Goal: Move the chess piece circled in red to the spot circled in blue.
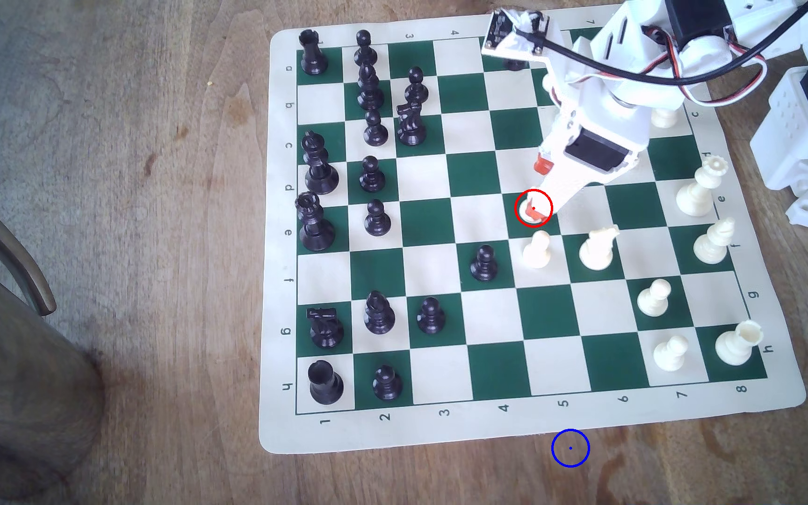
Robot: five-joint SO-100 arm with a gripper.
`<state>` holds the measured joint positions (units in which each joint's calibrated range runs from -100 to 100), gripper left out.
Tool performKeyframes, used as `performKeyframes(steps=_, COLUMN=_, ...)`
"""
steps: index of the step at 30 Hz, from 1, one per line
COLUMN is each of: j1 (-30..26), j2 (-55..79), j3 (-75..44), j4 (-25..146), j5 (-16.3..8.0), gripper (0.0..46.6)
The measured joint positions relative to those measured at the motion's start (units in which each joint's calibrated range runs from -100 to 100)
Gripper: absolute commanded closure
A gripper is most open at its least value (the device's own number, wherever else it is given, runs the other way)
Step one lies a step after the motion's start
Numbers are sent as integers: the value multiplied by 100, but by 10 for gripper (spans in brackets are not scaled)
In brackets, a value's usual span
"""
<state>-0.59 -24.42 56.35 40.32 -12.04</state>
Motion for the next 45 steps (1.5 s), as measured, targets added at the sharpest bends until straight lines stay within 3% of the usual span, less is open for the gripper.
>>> performKeyframes(steps=10, j1=0, j2=260, j3=271, j4=-526, j5=-73, gripper=333)
performKeyframes(steps=28, j1=-44, j2=260, j3=506, j4=-869, j5=-264, gripper=339)
performKeyframes(steps=31, j1=-59, j2=176, j3=506, j4=-932, j5=-278, gripper=360)
performKeyframes(steps=34, j1=-59, j2=176, j3=506, j4=-932, j5=-278, gripper=458)
performKeyframes(steps=45, j1=-59, j2=-67, j3=244, j4=-430, j5=-225, gripper=464)
